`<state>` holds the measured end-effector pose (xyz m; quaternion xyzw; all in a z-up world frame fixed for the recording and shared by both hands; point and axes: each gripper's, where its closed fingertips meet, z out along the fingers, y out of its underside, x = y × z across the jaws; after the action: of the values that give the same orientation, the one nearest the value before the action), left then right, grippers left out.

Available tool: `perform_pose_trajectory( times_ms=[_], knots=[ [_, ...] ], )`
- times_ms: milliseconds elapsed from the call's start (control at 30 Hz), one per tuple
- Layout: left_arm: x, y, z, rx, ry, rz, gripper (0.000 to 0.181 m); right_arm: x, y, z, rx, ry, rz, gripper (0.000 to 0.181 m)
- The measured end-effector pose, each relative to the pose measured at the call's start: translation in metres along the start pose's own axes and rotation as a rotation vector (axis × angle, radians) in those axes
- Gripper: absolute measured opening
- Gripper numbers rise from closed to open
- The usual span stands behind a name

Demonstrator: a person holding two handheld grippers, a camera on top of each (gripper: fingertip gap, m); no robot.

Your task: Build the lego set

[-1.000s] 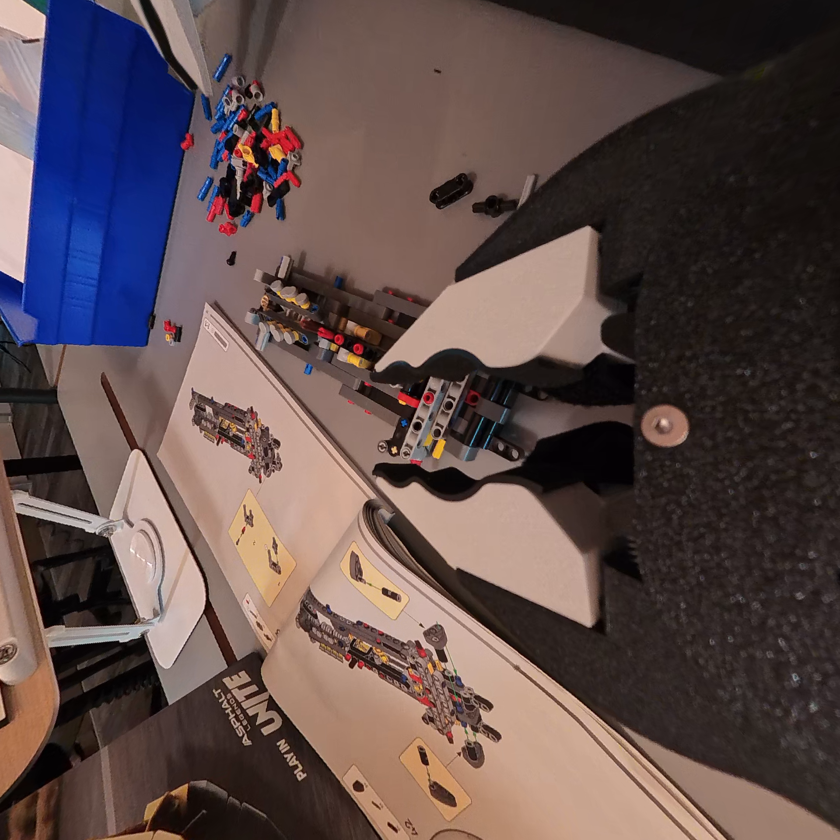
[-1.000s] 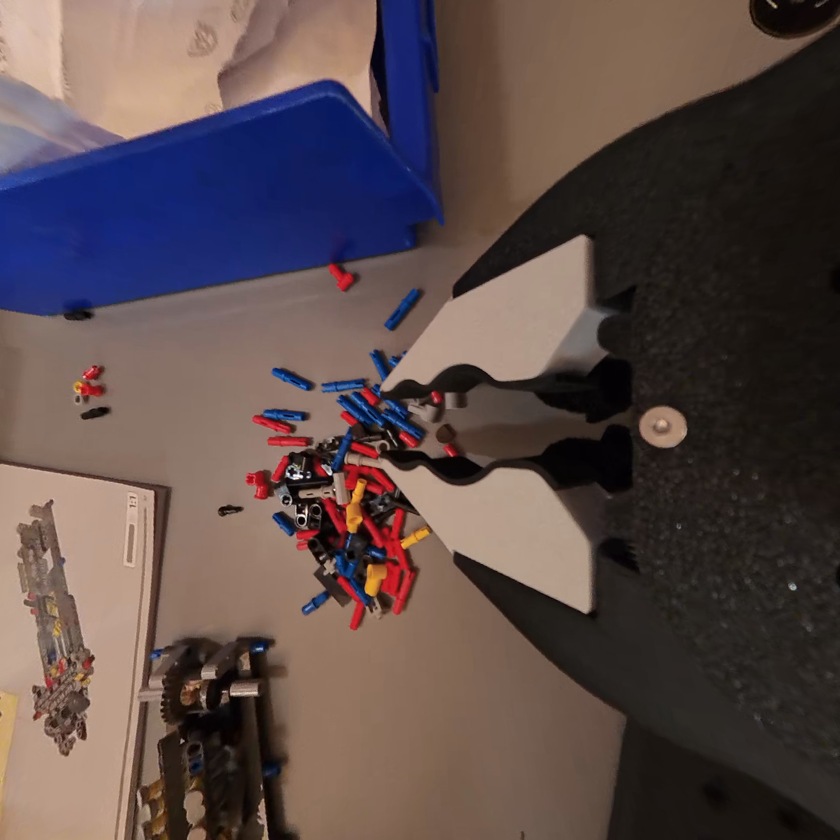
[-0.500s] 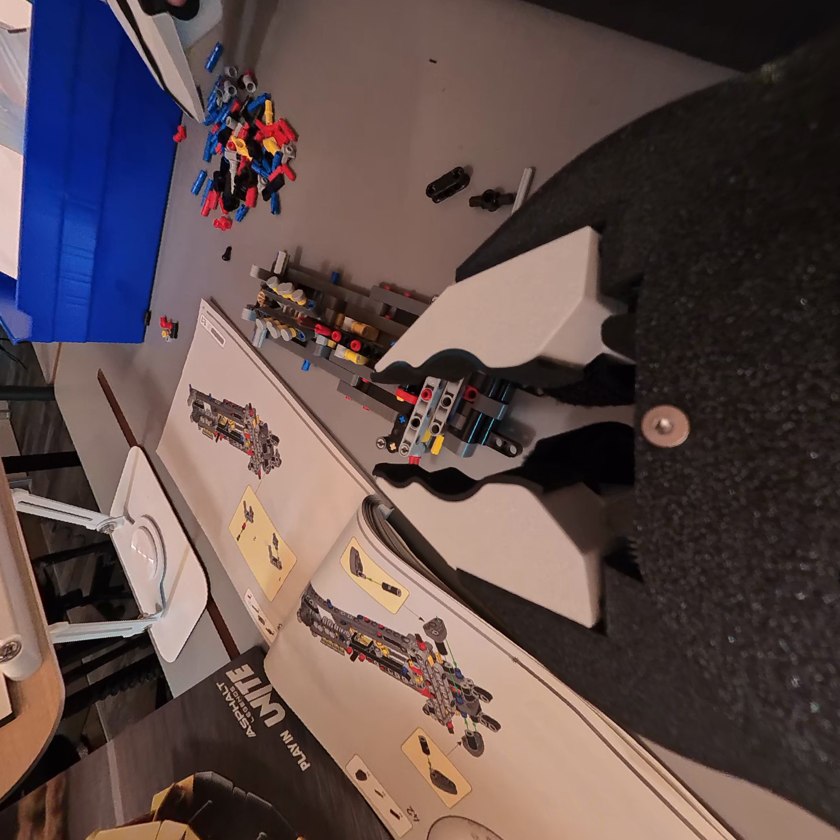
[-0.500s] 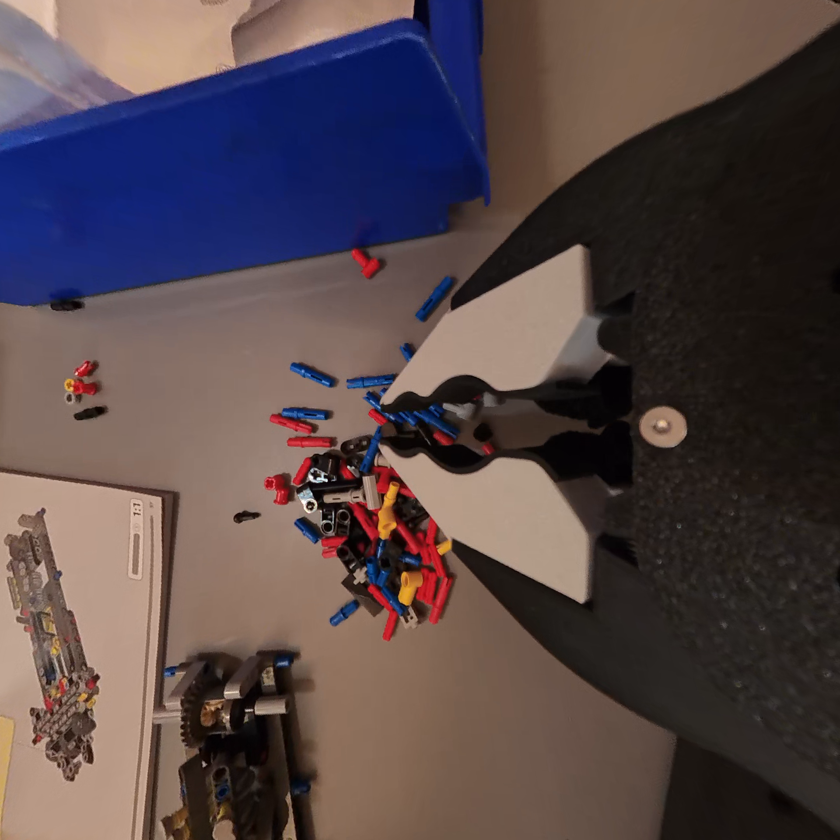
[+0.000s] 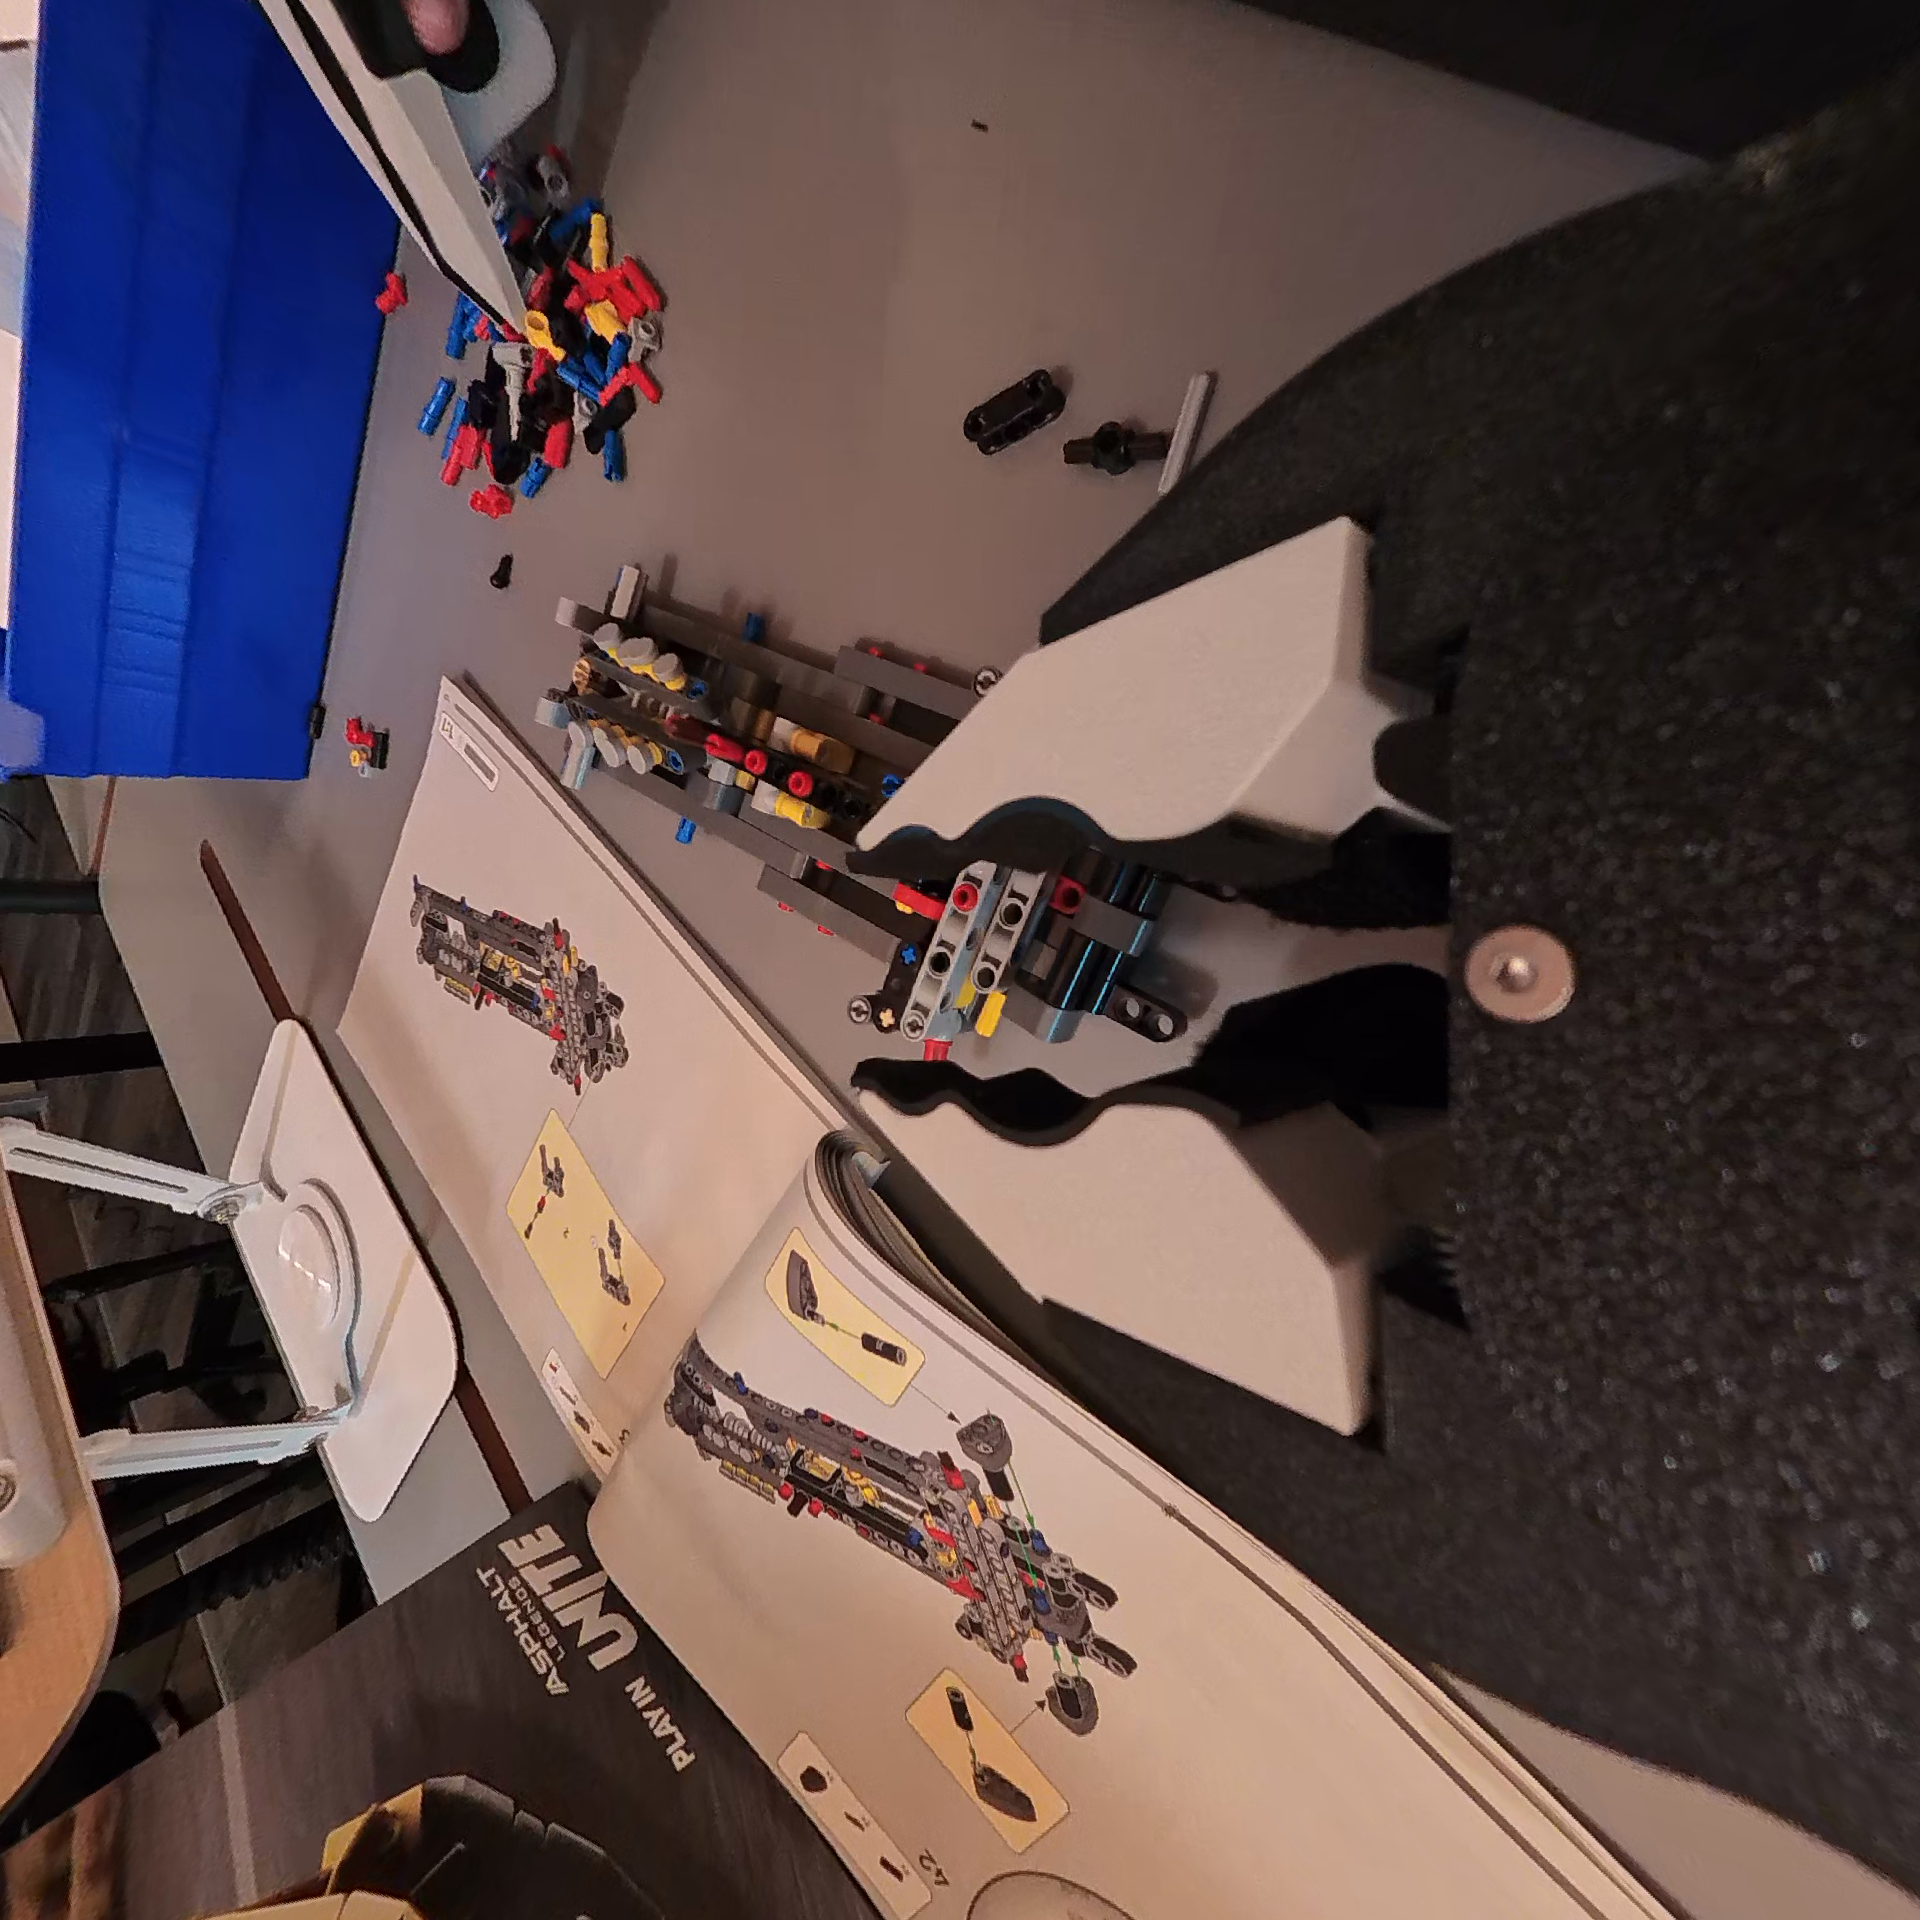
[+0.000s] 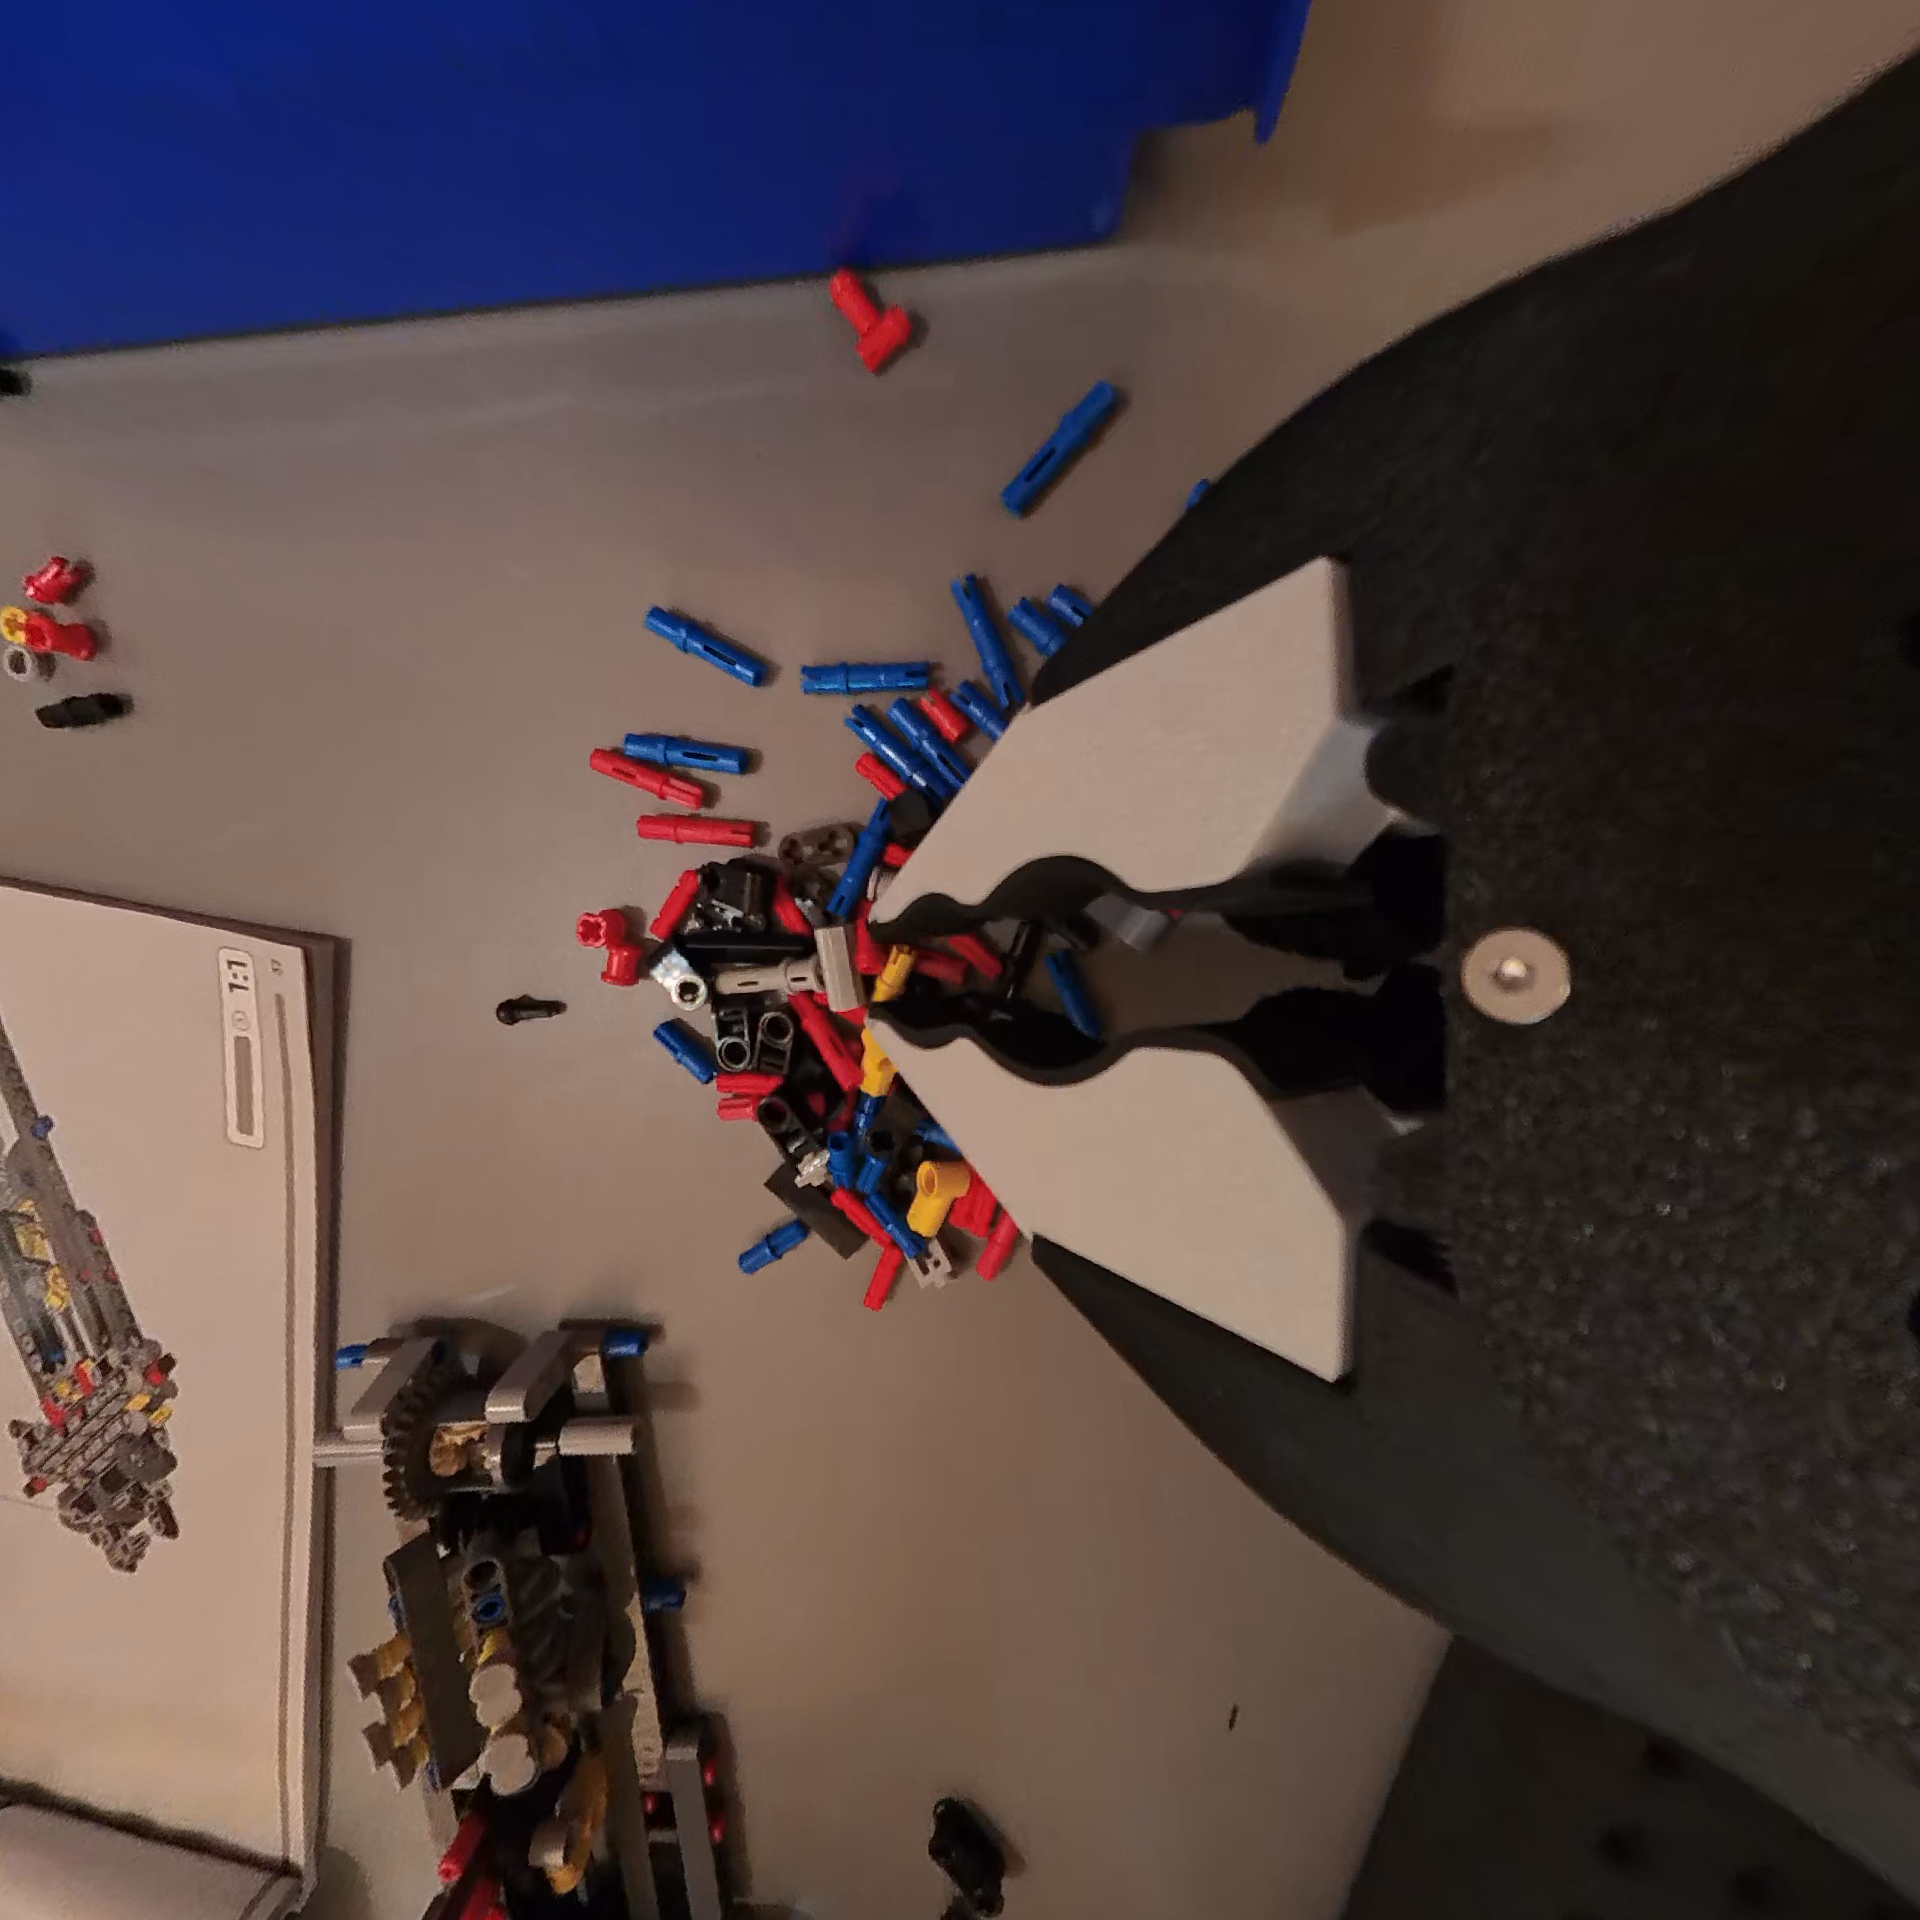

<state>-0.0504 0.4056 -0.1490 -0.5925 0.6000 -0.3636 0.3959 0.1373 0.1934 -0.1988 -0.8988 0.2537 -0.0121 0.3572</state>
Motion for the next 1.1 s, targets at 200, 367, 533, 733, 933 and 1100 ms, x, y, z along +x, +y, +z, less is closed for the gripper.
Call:
perform_pose_trajectory(
  times_ms=[200,367,533,733,933,1100],
  knots=[
    [0.0,0.001,0.001,-0.004,-0.001,0.007,0.033,0.0,-0.006,-0.003,0.029,-0.077,0.091,0.012],
    [0.0,0.002,0.001,-0.008,-0.001,0.01,0.033,0.003,-0.004,0.001,-0.002,-0.046,0.024,0.012],
    [0.0,0.002,0.001,-0.011,-0.003,0.014,0.033,0.002,-0.004,0.003,-0.01,-0.046,0.006,0.008],
    [0.0,0.002,0.001,-0.009,-0.002,0.011,0.033,0.003,-0.006,0.0,0.004,-0.033,-0.006,0.006],
    [0.0,0.002,0.001,-0.008,-0.003,0.012,0.033,-0.005,-0.021,-0.014,0.07,-0.052,-0.033,0.006],
    [-0.001,0.001,0.001,-0.006,-0.011,0.017,0.033,-0.068,-0.03,-0.013,0.09,-0.25,-0.105,0.007]
  ],
)
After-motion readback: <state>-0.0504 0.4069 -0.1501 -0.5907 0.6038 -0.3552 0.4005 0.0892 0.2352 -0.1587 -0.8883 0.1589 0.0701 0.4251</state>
